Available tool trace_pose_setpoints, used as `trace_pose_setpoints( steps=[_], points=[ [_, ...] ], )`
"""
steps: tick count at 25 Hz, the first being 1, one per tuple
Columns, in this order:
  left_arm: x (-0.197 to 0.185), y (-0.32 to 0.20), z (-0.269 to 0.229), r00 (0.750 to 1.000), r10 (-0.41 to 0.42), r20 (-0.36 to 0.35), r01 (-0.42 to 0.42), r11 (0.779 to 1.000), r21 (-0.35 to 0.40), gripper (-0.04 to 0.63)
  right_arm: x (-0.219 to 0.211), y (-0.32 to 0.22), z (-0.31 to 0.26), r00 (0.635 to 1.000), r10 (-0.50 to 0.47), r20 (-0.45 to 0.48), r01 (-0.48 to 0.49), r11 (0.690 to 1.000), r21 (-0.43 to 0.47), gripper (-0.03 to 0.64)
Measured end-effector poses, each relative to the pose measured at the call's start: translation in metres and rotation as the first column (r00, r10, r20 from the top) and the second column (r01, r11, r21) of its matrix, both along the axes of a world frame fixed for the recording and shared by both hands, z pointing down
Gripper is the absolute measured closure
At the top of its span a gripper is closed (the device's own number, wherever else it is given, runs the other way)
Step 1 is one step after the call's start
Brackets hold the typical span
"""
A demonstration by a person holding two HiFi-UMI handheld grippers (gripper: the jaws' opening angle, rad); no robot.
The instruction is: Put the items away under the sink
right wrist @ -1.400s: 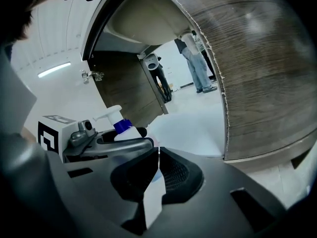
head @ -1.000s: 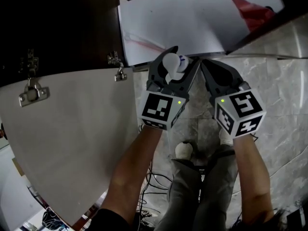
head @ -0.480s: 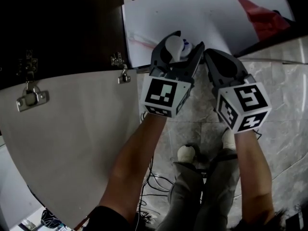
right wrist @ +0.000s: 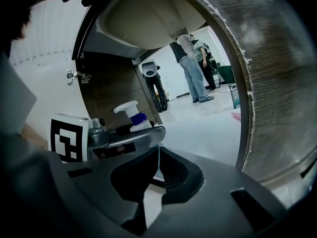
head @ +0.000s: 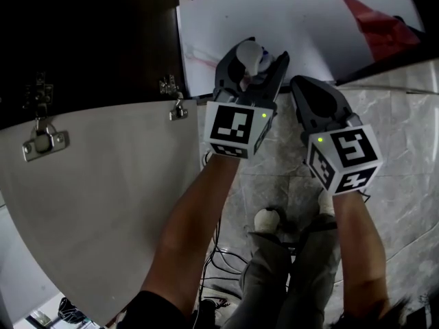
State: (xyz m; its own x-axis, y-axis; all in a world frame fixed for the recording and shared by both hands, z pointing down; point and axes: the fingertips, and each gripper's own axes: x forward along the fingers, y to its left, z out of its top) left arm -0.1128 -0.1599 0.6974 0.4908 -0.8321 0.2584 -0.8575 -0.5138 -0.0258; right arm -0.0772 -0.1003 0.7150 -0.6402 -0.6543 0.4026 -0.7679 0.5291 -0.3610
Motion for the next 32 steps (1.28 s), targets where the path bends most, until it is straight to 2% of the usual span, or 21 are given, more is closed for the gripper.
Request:
trace_pose_setpoints(
  steps=[5, 11, 12, 13, 18, 22, 26, 28, 32],
  points=[
    [-0.009, -0.01, 0.003, 0.999, -0.032, -0.003, 0.031, 0.999, -0.01, 0.348, -0.002, 0.003, 0.001, 1.0, -0.016, -0.005, 0.016, 1.0, 0.004, 0.581],
    [0.0, -0.012, 0.003, 0.998, 0.02, 0.052, -0.02, 1.0, -0.002, 0.337, -0.005, 0.006, 0.002, 1.0, -0.022, -0.006, 0.022, 1.0, -0.002, 0.581],
    [0.001, -0.012, 0.004, 0.998, 0.016, 0.063, -0.016, 1.0, -0.002, 0.329, -0.007, 0.008, 0.002, 1.0, -0.027, -0.004, 0.027, 1.0, -0.004, 0.581],
    [0.0, -0.011, 0.006, 0.998, 0.006, 0.068, -0.005, 1.0, -0.005, 0.289, -0.007, 0.01, 0.001, 1.0, -0.029, 0.0, 0.029, 1.0, -0.008, 0.581],
    [-0.012, -0.005, 0.008, 0.999, -0.034, 0.03, 0.035, 0.999, -0.04, 0.233, -0.002, 0.02, 0.001, 1.0, -0.014, 0.006, 0.015, 1.0, -0.027, 0.58],
    [-0.014, 0.012, -0.004, 1.0, -0.008, 0.018, 0.008, 0.999, -0.032, 0.232, 0.005, 0.028, -0.004, 1.0, 0.01, -0.005, -0.01, 0.999, -0.04, 0.581],
    [-0.032, 0.042, -0.006, 0.998, -0.06, 0.003, 0.06, 0.993, -0.1, 0.234, 0.006, 0.042, -0.018, 1.0, 0.017, -0.01, -0.017, 0.998, -0.058, 0.58],
    [-0.039, 0.059, -0.012, 0.996, -0.093, -0.01, 0.091, 0.988, -0.126, 0.282, 0.007, 0.05, -0.029, 1.0, 0.008, -0.023, -0.009, 0.998, -0.059, 0.581],
    [-0.04, 0.092, -0.038, 0.991, -0.128, -0.035, 0.122, 0.981, -0.153, 0.459, 0.014, 0.067, -0.052, 1.0, -0.002, -0.027, -0.001, 0.996, -0.091, 0.581]
  ],
)
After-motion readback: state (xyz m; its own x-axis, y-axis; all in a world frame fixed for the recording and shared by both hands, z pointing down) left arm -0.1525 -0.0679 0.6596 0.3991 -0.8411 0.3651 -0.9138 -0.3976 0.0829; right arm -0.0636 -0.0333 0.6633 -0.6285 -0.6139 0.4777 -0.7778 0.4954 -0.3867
